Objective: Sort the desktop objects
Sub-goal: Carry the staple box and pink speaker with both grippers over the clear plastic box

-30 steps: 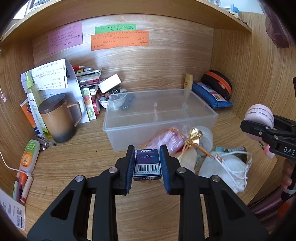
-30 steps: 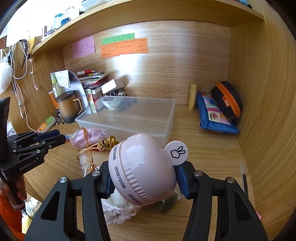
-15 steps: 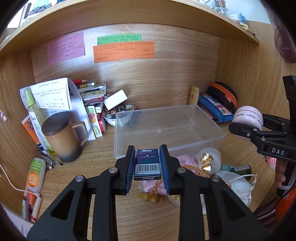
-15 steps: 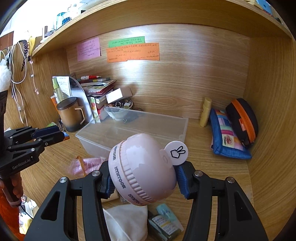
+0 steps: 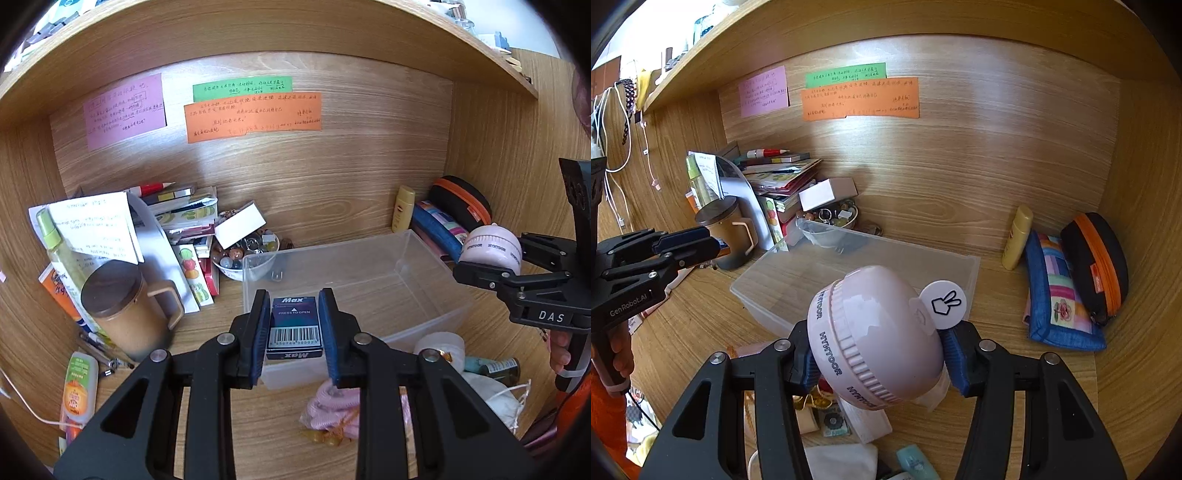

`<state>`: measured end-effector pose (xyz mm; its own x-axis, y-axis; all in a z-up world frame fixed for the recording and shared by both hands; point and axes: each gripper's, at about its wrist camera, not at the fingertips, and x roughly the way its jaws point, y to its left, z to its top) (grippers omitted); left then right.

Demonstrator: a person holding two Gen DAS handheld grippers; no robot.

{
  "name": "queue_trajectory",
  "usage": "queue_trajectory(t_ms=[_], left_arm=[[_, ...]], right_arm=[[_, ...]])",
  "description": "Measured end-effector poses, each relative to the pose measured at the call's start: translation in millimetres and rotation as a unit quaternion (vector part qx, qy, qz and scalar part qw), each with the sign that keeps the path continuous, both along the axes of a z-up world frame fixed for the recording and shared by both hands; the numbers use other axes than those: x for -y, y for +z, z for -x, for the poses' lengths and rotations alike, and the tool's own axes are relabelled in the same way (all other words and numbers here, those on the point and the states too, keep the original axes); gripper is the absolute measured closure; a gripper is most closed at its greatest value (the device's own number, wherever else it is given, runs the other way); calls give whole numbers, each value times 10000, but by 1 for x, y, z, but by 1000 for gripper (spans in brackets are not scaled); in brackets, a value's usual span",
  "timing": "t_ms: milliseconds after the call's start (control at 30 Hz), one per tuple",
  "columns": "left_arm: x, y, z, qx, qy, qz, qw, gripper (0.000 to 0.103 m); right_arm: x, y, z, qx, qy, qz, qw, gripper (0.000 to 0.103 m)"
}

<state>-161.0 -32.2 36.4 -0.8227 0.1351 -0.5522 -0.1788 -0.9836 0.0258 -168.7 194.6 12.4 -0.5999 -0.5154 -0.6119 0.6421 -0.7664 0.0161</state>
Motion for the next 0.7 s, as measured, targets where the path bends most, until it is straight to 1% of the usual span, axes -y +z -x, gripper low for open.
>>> queue_trajectory(t_ms=[367, 533, 700], left_arm=[[-5, -1, 36, 89, -53, 130, 9999, 77], [-9, -12, 54, 211, -94, 217, 9995, 77], [-13, -27, 72, 436, -162, 225, 9987, 77]], right_arm=[[19, 0, 29, 58, 163, -184, 9997, 53], [29, -6, 42, 151, 251, -321, 9991, 53], [38, -16, 55, 318, 339, -474, 9978, 53]])
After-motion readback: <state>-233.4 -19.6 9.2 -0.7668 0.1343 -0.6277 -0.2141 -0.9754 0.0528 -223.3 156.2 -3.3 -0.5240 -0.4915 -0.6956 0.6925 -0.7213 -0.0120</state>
